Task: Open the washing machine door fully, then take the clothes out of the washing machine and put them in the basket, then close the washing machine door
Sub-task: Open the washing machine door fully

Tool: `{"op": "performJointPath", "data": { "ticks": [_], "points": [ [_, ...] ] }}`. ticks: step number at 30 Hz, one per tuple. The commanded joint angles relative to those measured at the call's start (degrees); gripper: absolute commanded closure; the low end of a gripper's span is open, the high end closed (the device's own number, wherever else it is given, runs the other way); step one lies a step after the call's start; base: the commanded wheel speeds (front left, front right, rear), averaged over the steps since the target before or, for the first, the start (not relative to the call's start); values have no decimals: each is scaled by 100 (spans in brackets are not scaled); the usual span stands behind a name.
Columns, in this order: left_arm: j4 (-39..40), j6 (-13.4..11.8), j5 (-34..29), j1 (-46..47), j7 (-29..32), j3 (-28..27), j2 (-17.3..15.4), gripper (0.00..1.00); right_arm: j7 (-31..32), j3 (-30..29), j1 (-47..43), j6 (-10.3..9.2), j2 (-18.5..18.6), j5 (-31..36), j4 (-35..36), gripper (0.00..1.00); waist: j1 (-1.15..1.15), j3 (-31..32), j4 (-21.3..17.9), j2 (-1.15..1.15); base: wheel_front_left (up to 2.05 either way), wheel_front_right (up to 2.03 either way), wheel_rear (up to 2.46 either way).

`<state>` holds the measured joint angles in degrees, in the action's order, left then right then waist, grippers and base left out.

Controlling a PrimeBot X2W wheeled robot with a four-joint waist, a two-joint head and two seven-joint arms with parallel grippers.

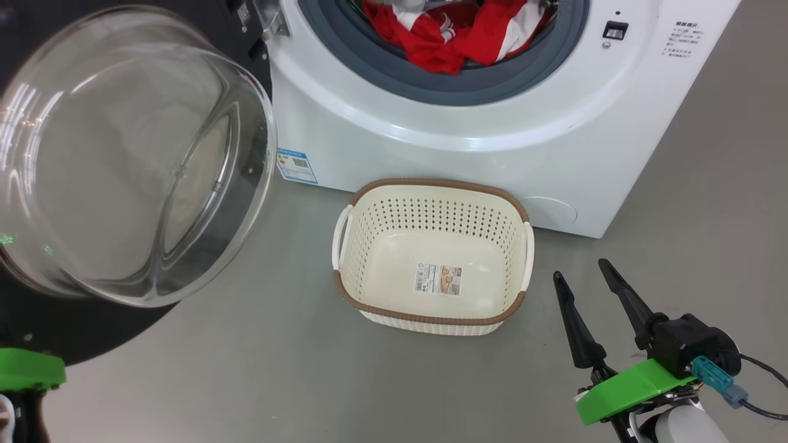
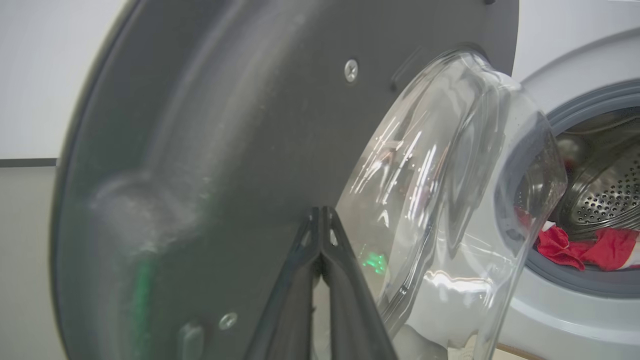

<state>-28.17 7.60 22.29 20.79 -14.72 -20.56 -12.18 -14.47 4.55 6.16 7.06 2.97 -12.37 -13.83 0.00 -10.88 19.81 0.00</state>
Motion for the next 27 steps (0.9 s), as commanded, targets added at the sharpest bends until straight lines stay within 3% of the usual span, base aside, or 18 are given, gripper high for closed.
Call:
{"op": "performJointPath", "data": {
  "ticks": [1,9,15,17,18,27],
  "points": [
    [159,-11,-2,-58,-28,-173,-284,100,-52,135,107,43,-9,12,129,0,0,56,-19,0,0,0,0],
    [499,-11,-136,-562,-28,87,-45,98,-52,150,11,43,-9,-68,56,0,0,350,-53,0,0,0,0],
    [925,-11,-49,-1002,-28,303,78,50,-52,178,-52,43,-9,-129,30,0,0,592,-166,0,0,0,0],
    [1068,-11,-15,-1195,-28,346,88,13,-52,184,-79,43,-9,-146,23,0,0,665,-230,0,0,0,0],
    [1135,-11,3,-1285,-28,366,97,0,-52,183,-96,43,-9,-163,22,0,0,699,-264,0,0,0,0],
    [1721,-11,-38,-1919,-28,861,115,0,-52,40,-269,43,-9,-218,39,0,0,818,-665,0,0,0,0]
  ]
}}
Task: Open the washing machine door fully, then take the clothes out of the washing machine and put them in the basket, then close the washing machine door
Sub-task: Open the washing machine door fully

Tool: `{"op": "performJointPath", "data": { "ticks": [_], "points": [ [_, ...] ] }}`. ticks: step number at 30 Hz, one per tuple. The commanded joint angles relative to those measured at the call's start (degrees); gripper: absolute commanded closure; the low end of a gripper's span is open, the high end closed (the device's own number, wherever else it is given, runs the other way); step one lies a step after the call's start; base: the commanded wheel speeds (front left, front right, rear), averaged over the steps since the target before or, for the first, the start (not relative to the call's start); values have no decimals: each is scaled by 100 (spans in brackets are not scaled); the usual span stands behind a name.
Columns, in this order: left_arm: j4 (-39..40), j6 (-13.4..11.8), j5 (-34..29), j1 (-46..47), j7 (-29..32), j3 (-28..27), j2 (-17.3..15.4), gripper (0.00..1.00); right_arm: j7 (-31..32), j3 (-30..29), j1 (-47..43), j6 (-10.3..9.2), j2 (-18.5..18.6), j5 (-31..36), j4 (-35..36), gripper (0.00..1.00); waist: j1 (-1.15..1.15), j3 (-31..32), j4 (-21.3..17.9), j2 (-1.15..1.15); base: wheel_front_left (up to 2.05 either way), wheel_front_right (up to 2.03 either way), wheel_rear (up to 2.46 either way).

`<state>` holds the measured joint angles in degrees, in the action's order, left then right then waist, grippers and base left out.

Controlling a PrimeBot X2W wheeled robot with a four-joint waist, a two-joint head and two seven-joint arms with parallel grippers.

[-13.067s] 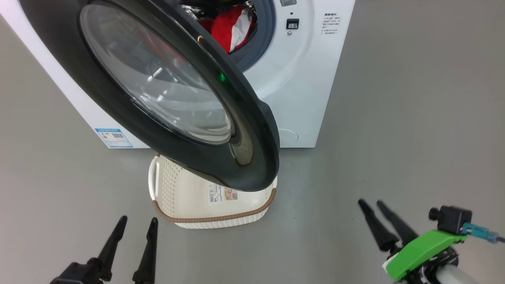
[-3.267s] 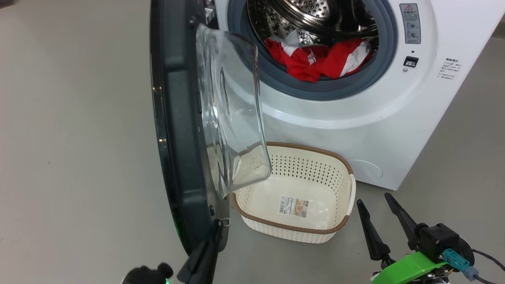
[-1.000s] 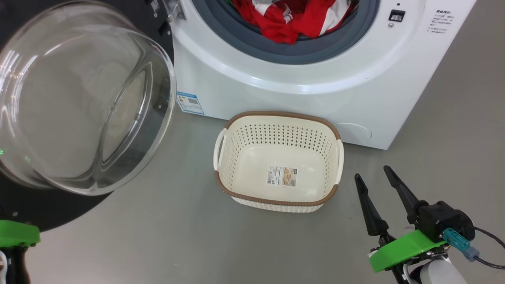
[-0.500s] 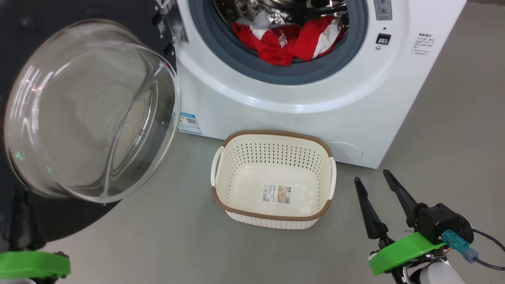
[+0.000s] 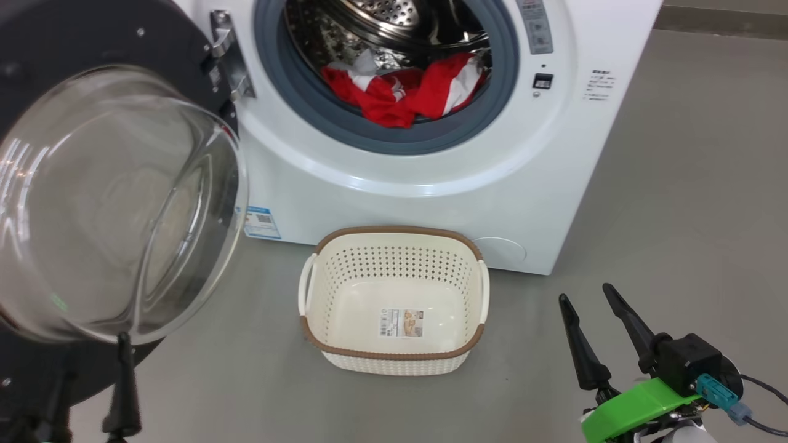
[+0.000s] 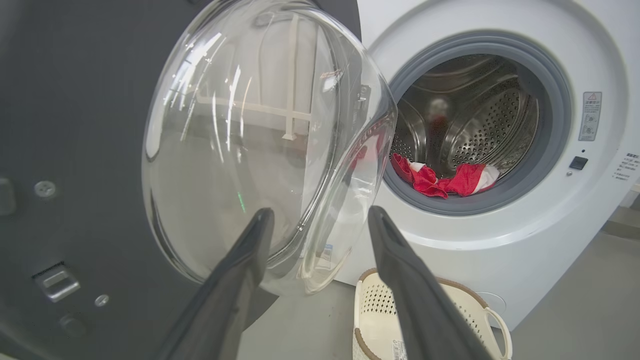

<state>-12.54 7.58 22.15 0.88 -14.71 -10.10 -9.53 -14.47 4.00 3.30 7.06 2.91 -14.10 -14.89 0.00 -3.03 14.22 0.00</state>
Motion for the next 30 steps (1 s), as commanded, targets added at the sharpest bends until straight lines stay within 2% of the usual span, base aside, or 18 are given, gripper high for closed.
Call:
{"op": "performJointPath", "data": {
  "ticks": [1,5,11,23,30],
  "points": [
    [220,-9,6,35,-29,-72,-167,0,-52,75,-3,43,-3,-39,157,0,0,30,-159,0,0,0,0],
    [489,-9,225,-99,-29,383,-292,0,-52,-60,-77,43,-3,-45,202,0,0,4,-372,0,0,0,0],
    [813,-9,514,-186,-29,693,-377,0,-52,-252,-112,43,-3,-32,252,0,0,-57,-715,0,0,0,0],
    [999,-9,613,-363,-29,851,-394,0,-52,-514,-179,43,-3,-15,350,0,0,-131,-1324,0,0,0,0],
    [992,-9,525,-460,-29,854,-299,0,-52,-686,-306,43,-3,-23,418,0,0,-102,-1580,0,0,0,0]
  ]
}}
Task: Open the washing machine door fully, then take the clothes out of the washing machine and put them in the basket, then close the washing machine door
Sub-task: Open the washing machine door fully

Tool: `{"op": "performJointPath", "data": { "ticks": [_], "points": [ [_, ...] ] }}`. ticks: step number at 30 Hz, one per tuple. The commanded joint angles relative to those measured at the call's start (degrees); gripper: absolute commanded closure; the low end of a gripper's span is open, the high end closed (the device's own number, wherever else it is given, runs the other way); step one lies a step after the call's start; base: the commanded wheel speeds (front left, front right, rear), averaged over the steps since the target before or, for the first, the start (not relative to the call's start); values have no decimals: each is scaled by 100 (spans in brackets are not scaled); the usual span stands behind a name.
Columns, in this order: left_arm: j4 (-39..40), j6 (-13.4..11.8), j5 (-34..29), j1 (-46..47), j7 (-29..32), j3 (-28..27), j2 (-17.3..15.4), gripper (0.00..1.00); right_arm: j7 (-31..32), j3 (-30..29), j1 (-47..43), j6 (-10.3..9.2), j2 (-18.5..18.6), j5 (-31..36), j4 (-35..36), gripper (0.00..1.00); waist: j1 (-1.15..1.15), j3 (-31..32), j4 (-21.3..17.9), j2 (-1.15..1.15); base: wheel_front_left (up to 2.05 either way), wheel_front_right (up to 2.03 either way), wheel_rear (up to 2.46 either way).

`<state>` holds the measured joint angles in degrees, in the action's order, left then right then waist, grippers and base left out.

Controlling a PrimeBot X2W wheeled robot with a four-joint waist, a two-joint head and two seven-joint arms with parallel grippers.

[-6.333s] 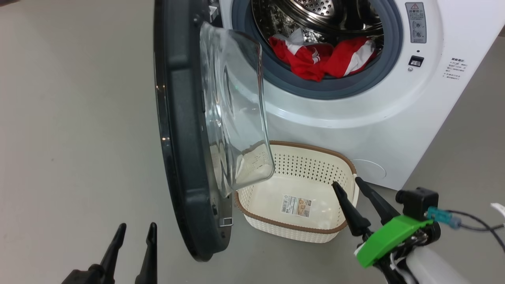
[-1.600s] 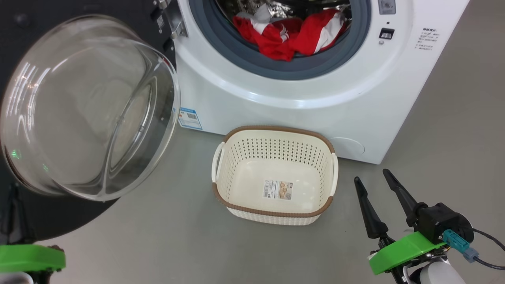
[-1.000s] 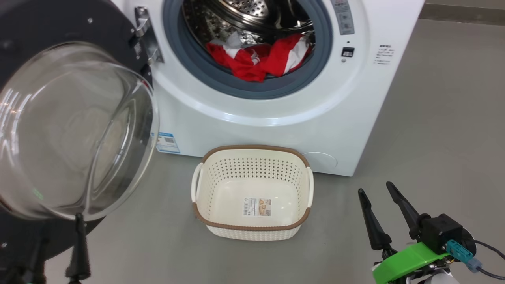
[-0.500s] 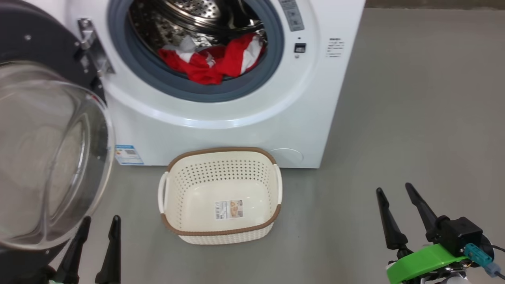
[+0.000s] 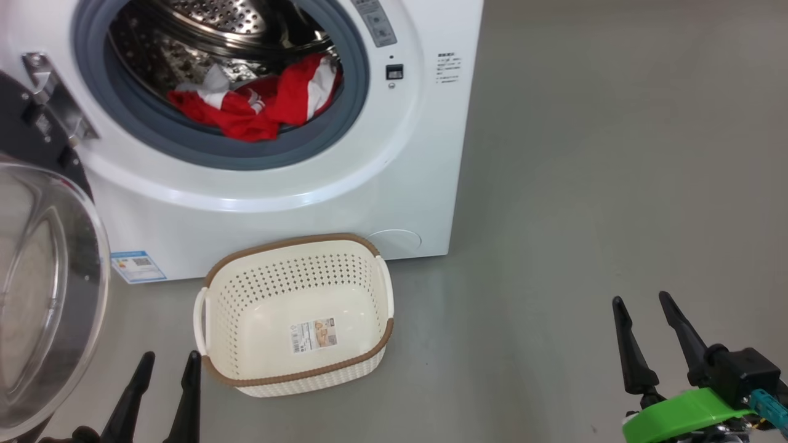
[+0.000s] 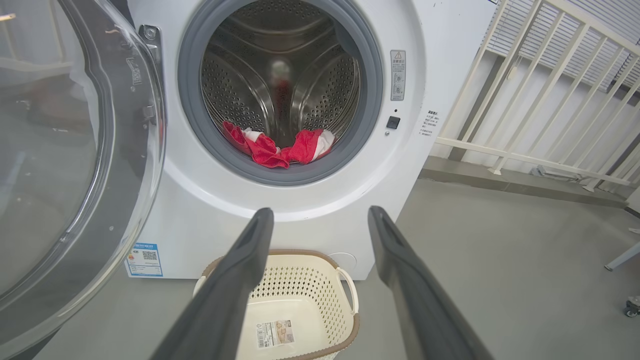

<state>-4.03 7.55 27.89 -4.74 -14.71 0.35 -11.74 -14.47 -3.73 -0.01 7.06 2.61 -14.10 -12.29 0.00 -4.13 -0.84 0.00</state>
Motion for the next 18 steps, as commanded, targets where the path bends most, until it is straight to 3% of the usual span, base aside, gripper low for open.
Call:
{"op": "performJointPath", "data": {
  "ticks": [1,18],
  "points": [
    [134,-6,-44,99,-29,-191,-67,0,-52,67,2,43,27,-23,166,0,0,13,-92,0,0,0,0],
    [133,-6,40,133,-29,-126,-81,0,-52,25,-58,43,27,2,223,0,0,26,-68,0,0,0,0]
  ]
}}
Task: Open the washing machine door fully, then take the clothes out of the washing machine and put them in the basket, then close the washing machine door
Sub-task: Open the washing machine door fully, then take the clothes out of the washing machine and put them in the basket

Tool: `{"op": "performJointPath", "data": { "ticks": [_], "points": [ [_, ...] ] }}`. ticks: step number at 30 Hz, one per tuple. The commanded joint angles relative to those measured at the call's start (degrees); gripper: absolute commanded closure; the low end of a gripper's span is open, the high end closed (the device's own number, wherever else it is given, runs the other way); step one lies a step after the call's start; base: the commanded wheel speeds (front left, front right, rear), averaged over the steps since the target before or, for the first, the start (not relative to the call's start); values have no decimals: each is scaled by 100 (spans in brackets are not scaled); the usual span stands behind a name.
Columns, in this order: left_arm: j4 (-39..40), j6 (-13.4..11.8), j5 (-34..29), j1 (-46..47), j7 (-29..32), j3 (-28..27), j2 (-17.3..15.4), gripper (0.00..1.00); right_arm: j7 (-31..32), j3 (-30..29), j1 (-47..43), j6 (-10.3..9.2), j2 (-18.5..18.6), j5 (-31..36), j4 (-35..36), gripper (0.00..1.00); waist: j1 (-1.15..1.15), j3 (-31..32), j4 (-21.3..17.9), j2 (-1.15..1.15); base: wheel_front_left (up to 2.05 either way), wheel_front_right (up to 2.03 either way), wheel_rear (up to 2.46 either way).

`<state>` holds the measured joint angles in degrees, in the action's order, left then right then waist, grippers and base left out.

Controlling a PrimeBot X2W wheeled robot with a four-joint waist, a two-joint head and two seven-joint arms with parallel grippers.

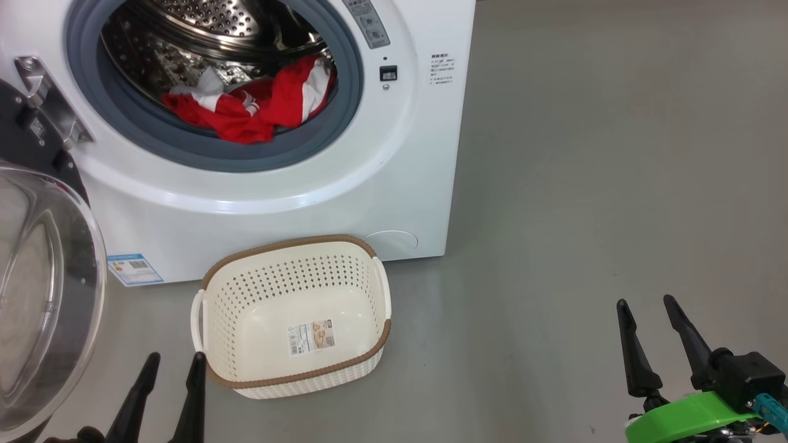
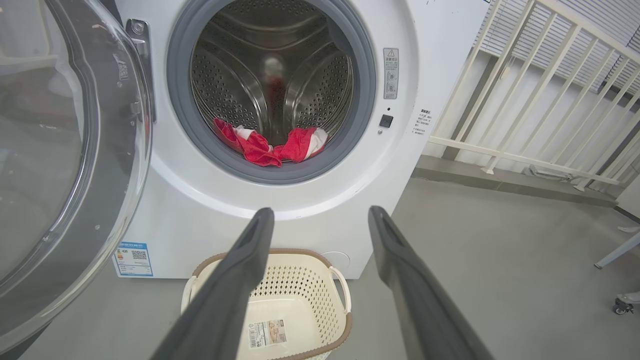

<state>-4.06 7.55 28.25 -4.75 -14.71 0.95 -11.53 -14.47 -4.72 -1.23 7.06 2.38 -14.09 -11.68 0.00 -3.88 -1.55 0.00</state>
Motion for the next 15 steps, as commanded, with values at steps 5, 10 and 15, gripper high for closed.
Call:
{"op": "performJointPath", "data": {
  "ticks": [5,10,15],
  "points": [
    [166,-6,83,127,-29,-145,-131,0,-52,131,63,43,50,3,160,0,0,3,7,0,2,-4,2],
    [185,-6,116,146,-29,-132,-161,0,-52,133,82,43,50,3,158,0,0,-19,8,0,40,-48,8],
    [185,-6,136,218,-29,-138,-201,0,-52,142,121,43,50,-9,164,0,0,-76,18,0,107,-113,6]
  ]
}}
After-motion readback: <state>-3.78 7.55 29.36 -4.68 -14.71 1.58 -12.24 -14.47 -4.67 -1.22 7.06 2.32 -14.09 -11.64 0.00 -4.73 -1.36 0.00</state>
